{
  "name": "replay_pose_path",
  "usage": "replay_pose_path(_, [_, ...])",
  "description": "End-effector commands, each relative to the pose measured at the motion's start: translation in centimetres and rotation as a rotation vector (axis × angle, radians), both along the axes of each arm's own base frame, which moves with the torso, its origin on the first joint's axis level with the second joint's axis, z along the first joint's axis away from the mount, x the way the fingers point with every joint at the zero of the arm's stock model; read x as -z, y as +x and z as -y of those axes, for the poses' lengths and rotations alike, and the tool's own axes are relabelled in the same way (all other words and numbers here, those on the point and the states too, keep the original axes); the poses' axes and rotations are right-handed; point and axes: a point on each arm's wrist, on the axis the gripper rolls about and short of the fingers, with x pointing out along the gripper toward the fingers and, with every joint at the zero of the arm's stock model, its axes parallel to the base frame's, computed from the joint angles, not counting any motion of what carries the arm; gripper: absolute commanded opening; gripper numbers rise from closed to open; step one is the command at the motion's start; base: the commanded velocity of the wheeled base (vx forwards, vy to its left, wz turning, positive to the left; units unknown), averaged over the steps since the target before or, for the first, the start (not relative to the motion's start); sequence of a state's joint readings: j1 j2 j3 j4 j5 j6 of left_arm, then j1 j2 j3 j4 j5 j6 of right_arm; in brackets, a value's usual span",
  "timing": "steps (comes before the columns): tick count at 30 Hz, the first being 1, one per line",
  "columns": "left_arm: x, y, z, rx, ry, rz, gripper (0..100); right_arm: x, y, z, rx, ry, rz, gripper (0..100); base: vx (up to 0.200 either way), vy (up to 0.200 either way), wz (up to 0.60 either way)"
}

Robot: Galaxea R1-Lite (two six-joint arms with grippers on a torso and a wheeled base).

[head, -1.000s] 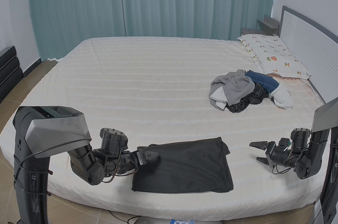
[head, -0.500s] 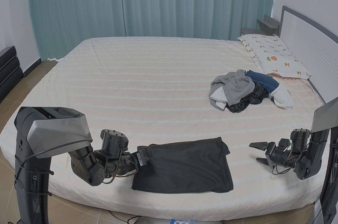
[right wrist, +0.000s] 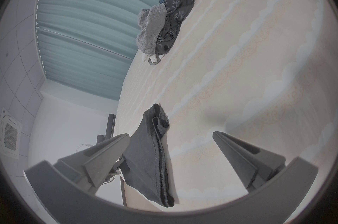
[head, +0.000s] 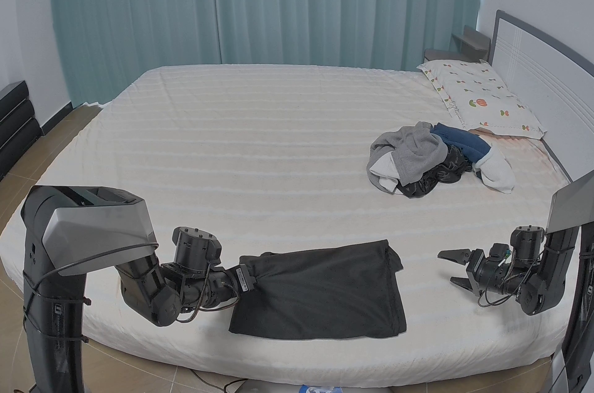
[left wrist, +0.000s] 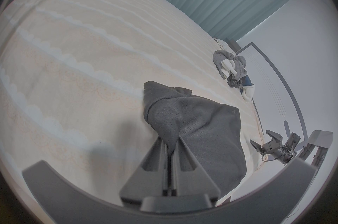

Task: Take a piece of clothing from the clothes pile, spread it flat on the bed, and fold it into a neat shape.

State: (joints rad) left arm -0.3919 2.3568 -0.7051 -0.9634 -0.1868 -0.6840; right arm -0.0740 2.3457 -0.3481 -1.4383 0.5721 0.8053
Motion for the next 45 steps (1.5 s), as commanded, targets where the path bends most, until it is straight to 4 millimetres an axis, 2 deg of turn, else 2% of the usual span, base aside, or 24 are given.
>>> replay_pose_path(1, [-0.4,0.1,-0.1,-0.002,-0.004,0.008,0,0.0,0.0,0.0,0.000,0.000,-0.002,100,0.000,0.000,0.00])
replay_pose_path(10, [-0.9,0.1,-1.1,-0.032,-0.009,0.012,0,0.0,0.0,0.0,0.000,0.000,-0.001,100,0.000,0.000,0.00])
replay_pose_path(45, [-0.6,0.2,-1.5,-0.049,-0.013,-0.005,0,0.0,0.0,0.0,0.000,0.000,-0.001,100,0.000,0.200,0.00])
